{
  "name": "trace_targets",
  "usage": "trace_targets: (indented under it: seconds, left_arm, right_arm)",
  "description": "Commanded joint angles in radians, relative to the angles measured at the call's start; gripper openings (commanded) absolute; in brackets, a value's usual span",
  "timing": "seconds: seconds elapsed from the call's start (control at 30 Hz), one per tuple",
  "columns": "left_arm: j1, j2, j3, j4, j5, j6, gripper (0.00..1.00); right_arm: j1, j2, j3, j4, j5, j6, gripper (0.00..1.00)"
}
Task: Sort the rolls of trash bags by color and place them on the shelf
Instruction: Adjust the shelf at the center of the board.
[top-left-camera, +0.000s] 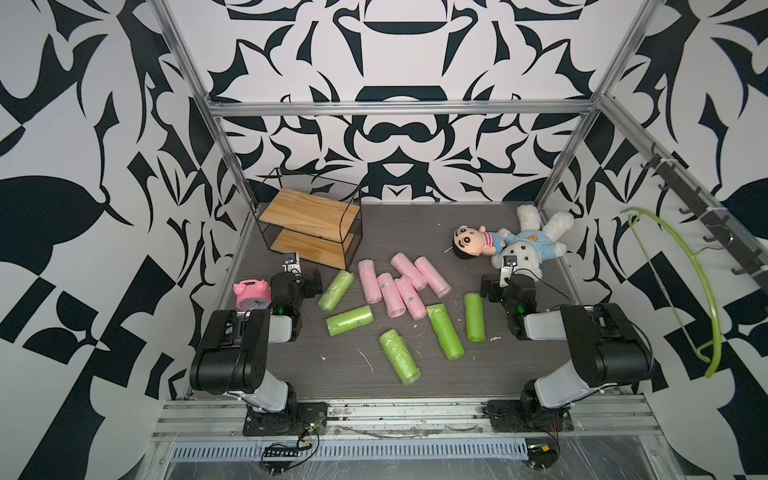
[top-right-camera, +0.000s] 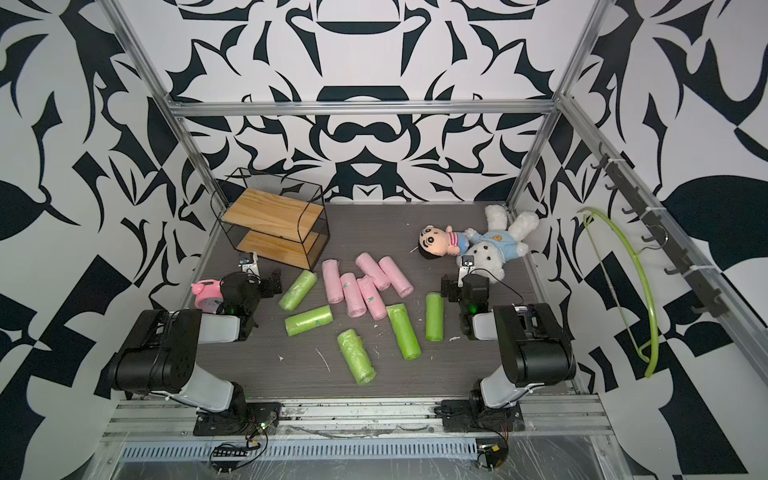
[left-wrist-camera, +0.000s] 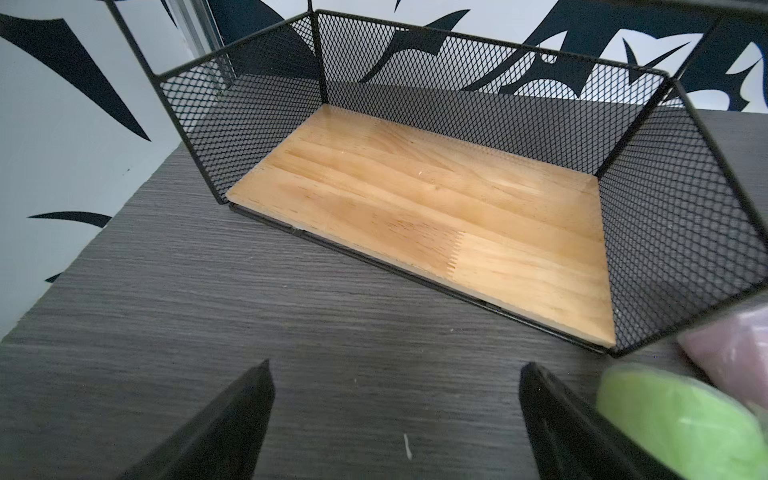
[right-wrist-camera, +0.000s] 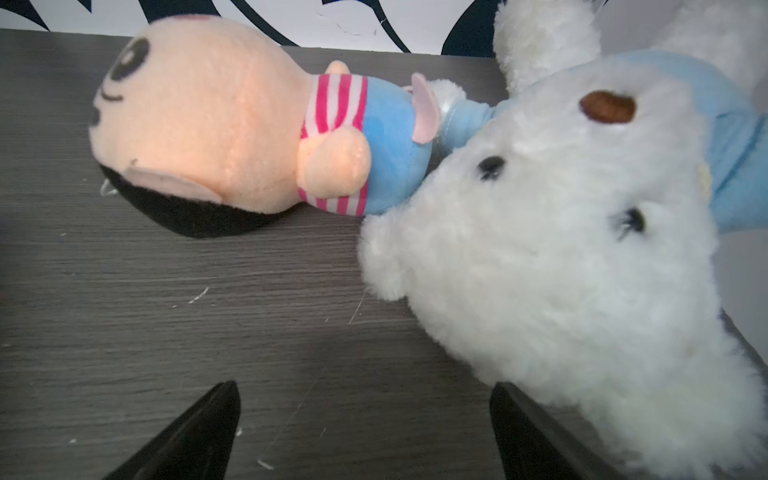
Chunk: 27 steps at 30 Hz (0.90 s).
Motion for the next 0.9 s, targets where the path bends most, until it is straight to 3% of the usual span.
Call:
trace_targets:
  seconds: [0.0,0.6,0.63,0.73,0.8,0.87]
  left_arm:
    - [0.0,-0.002,0.01,0.001,0.023,0.011,1.0]
    - [0.0,-0.03,-0.005,0.022,0.012,0.018,1.0]
    - [0.0,-0.071,-0.004,-0.017,-0.009,0.013,1.0]
    - [-0.002,-0.248,0.058,-0.313,-0.139,-0.073,1.0]
    - [-0.001,-0.357,0.1,-0.471,-0.197,-0.183,1.0]
    - [-0.002,-0.446,0.136,-0.582,-0.168,-0.261,1.0]
  right_arm:
    - [0.002,-0.013,0.015,0.022,-0.002,0.007,1.0]
    - [0.003,-0.02,0.013,0.03,0.015,0.007,1.0]
    - [0.016,-0.044,0.03,-0.015,0.051,0.01,1.0]
    - [0.026,-0.176,0.199,-0.432,0.14,0.067,0.98]
    - [0.028,-0.245,0.226,-0.496,0.095,0.107,0.96]
    - [0.037,-0.339,0.262,-0.563,0.019,0.135,0.96]
